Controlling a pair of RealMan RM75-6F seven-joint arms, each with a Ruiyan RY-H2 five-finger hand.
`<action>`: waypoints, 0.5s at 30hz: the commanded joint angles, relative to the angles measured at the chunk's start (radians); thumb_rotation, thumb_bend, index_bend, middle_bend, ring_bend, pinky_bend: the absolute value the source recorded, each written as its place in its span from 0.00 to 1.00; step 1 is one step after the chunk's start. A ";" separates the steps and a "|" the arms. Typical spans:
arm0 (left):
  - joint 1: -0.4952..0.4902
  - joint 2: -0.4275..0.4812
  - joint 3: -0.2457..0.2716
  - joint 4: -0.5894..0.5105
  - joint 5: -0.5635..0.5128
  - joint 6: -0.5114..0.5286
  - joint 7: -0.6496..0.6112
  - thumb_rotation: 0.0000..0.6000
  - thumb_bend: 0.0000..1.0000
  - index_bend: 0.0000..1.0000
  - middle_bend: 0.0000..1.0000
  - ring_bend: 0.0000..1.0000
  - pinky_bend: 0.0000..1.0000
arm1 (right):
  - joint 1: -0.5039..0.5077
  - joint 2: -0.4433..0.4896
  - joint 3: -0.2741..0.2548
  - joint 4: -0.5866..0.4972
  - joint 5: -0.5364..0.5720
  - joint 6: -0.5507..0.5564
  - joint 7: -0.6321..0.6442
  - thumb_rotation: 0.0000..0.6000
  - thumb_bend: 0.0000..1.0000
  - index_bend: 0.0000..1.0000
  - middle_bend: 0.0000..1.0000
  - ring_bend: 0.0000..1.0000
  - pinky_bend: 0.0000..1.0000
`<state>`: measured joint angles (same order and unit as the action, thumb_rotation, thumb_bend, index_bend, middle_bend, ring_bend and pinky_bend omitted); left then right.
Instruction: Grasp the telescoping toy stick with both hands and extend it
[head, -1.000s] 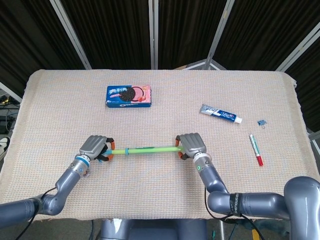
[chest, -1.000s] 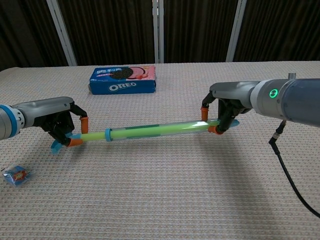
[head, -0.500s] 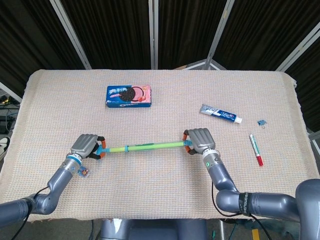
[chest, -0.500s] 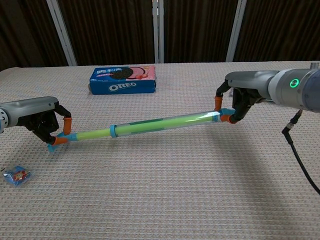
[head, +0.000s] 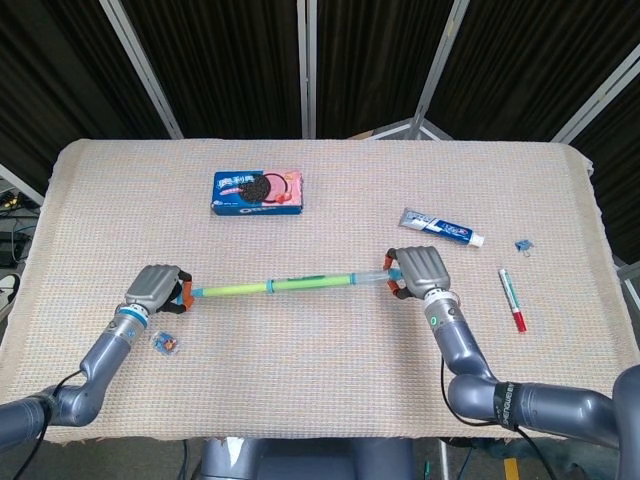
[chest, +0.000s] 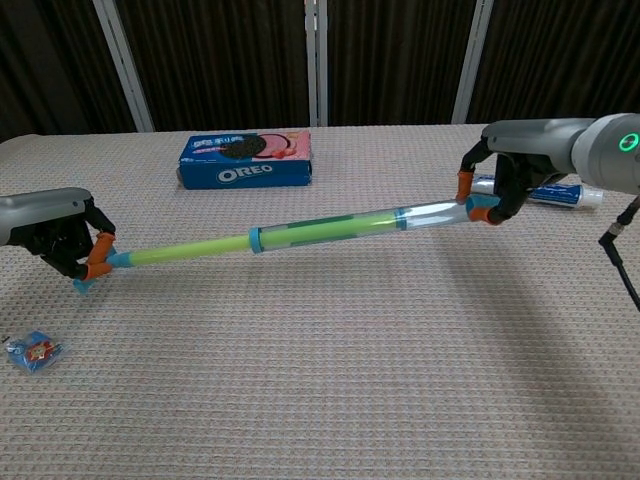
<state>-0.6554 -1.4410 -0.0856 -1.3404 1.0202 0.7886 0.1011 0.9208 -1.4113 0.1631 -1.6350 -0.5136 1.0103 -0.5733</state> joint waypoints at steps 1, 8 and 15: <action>0.003 0.006 0.000 0.004 0.003 -0.002 -0.003 1.00 0.47 0.68 0.93 0.88 1.00 | -0.008 0.019 0.001 0.000 -0.009 -0.010 0.011 1.00 0.42 0.62 1.00 1.00 1.00; 0.007 0.014 0.000 0.011 0.007 -0.005 -0.005 1.00 0.47 0.68 0.93 0.88 1.00 | -0.021 0.045 0.004 -0.001 -0.031 -0.027 0.036 1.00 0.42 0.63 1.00 1.00 1.00; 0.016 0.031 0.001 0.023 0.006 -0.014 -0.017 1.00 0.47 0.68 0.93 0.88 1.00 | -0.039 0.077 0.002 0.009 -0.064 -0.040 0.064 1.00 0.42 0.63 1.00 1.00 1.00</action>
<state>-0.6400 -1.4112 -0.0850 -1.3182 1.0255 0.7757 0.0854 0.8834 -1.3366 0.1650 -1.6279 -0.5755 0.9719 -0.5118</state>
